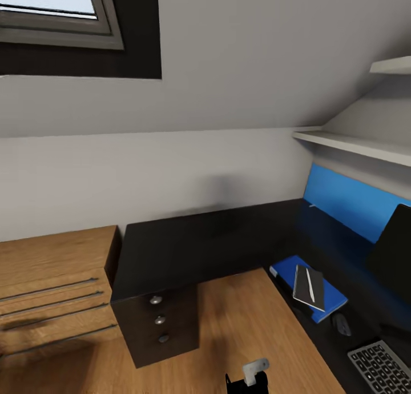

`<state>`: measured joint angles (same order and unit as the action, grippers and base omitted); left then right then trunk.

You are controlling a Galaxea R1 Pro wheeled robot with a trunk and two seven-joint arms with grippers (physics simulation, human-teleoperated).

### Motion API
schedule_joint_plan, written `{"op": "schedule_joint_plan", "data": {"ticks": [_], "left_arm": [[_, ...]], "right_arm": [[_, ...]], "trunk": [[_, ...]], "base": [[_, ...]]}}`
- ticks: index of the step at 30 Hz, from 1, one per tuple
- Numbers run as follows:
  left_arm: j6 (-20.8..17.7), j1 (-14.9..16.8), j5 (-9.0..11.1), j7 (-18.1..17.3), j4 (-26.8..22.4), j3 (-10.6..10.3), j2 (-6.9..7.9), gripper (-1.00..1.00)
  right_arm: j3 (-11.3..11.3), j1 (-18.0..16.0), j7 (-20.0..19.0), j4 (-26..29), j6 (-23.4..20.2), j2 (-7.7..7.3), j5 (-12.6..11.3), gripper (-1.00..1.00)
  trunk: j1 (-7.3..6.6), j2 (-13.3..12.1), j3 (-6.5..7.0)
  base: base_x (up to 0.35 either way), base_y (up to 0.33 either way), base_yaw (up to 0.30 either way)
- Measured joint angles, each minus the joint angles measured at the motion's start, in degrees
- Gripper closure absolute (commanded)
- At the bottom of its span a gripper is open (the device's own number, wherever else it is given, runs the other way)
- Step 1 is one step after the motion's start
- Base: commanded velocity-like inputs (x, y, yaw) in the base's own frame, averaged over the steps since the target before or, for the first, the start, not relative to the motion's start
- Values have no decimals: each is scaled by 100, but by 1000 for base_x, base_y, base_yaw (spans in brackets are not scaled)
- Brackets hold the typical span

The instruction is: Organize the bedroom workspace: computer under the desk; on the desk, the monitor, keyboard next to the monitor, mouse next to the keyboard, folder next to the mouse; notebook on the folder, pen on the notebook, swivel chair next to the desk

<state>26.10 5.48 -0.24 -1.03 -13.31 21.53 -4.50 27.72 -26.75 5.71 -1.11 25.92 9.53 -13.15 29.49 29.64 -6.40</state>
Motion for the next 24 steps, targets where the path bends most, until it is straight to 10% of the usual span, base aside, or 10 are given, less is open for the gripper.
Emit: {"op": "schedule_joint_plan", "data": {"ticks": [24], "left_arm": [[-12,0,33,0,224,68,333,-100]], "right_arm": [[-35,403,13,-3,847,-235,-21,-100]], "trunk": [[-375,-685,443]], "base": [[0,0,184]]}}
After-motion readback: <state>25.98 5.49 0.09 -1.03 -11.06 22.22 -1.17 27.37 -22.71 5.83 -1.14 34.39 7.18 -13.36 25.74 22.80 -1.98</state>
